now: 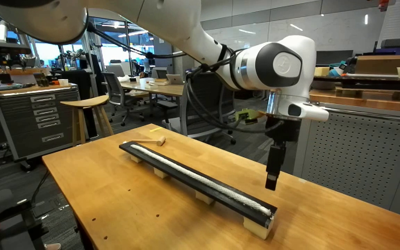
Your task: Stretch out the white rope and fit it in the middle space
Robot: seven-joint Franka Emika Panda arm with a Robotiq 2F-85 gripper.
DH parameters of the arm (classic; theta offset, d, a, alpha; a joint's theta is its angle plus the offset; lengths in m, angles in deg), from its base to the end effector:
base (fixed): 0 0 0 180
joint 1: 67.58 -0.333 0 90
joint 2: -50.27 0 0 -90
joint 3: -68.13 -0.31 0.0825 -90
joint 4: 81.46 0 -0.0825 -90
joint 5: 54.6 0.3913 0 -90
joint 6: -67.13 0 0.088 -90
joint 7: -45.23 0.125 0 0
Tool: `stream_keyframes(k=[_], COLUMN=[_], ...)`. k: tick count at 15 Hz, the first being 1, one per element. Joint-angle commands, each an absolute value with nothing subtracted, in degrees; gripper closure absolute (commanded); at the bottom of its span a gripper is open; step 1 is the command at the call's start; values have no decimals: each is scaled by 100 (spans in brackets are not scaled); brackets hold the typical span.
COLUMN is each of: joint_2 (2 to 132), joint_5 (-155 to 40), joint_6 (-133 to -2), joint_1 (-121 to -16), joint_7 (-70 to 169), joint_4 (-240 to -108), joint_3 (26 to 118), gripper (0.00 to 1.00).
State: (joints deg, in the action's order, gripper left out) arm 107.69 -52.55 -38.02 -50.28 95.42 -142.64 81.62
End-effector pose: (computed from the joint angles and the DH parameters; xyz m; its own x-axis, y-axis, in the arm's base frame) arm 0.6682 -0.3354 0.1853 0.2258 -0.9741 -0.0100 -0.9373 -0.2200 0.2704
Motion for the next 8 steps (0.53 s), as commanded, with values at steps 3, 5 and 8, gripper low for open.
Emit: stream_keyframes(k=[3, 5, 8], joint_2=[9942, 9718, 9395], joint_5=[-5817, -5936, -6163], joint_6=[-3586, -3583, -3615], joint_1=[-5194, -5241, -5361], joint_7=[8042, 7498, 6783], joint_4=[-14628, -14752, -15038], joint_3=[8129, 8102, 8096], gripper=[0, 0, 0])
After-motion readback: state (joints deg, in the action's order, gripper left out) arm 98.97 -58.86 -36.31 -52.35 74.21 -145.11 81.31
